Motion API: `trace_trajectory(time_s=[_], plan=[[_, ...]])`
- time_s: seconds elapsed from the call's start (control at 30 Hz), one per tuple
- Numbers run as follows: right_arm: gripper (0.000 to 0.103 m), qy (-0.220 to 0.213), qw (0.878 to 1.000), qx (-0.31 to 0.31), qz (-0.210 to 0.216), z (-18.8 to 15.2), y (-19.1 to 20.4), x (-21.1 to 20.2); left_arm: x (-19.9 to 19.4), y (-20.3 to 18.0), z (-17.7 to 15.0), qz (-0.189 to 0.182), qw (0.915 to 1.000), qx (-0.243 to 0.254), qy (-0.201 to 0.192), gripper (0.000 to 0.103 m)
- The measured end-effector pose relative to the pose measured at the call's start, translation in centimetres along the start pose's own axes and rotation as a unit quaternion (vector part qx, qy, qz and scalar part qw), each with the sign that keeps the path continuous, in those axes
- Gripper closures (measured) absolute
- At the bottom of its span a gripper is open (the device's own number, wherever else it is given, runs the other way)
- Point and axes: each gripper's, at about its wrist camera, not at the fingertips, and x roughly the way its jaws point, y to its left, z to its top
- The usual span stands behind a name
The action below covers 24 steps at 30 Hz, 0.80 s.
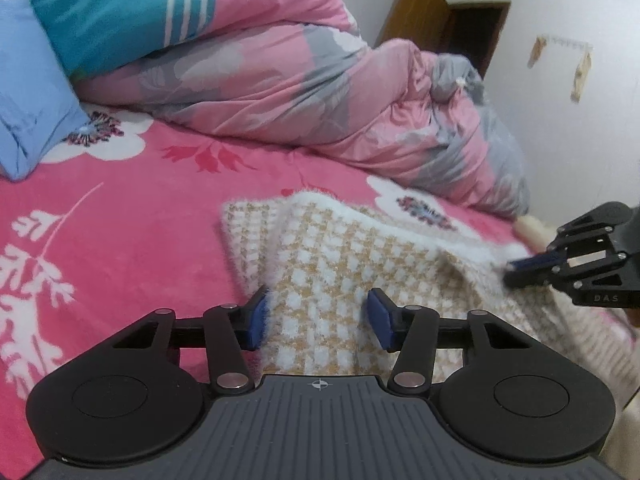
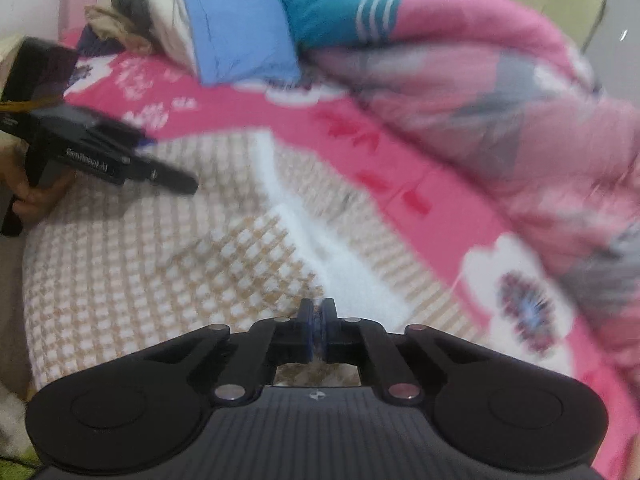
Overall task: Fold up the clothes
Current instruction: 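Withdraw both open grippers from the folded cardigan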
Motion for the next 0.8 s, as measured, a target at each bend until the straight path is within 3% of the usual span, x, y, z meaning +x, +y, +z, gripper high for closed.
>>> trace_trajectory(time_s=[0.17, 0.3, 0.37, 0.43, 0.47, 0.53, 0.57, 0.63, 0.73, 0.8], plan=[[0.101, -0.030, 0.997, -0.040, -0.054, 1.4, 0.5, -0.8, -0.6, 1.3, 0.6, -0.017, 0.9985, -0.049, -0.017, 0.052], [0.101, -0.015, 0.993, -0.077, -0.089, 0.6, 1.1, 3.0, -0.6, 1.9, 0.8, -0.027, 0.9970, -0.071, -0.015, 0.043], [0.100, -0.006, 0.991, -0.089, -0.097, -0.5, 1.6, 5.3, -0.4, 1.6, 0.7, -0.026, 0.9978, -0.060, -0.009, 0.043], [0.100, -0.011, 0.990, -0.097, -0.105, -1.6, 2.1, 6.9, -0.1, 0.8, 0.5, -0.009, 0.9995, -0.029, 0.000, 0.050], [0.099, -0.016, 0.991, -0.083, -0.103, -1.4, 1.8, 6.5, 0.2, 0.4, 0.3, 0.005, 0.9999, -0.013, 0.005, 0.060], [0.093, -0.027, 0.993, -0.052, -0.099, -1.2, 1.0, 5.7, 0.5, -0.1, 0.0, 0.025, 0.9996, 0.010, 0.010, 0.061], [0.076, -0.035, 0.995, -0.014, -0.093, -1.2, -0.3, 4.7, 0.5, -0.2, -0.1, 0.026, 0.9995, 0.013, 0.008, 0.062], [0.054, -0.056, 0.992, 0.059, -0.100, -1.9, -3.1, 2.2, 0.4, 0.0, -0.1, 0.026, 0.9996, 0.009, 0.007, 0.063], [0.054, -0.092, 0.974, 0.160, -0.134, -3.8, -7.3, -2.4, 0.6, 0.3, -0.1, 0.027, 0.9996, 0.002, 0.009, 0.064], [0.053, -0.087, 0.962, 0.209, -0.155, -6.2, -9.6, -4.6, 0.6, 0.2, -0.1, 0.030, 0.9995, 0.006, 0.009, 0.064]])
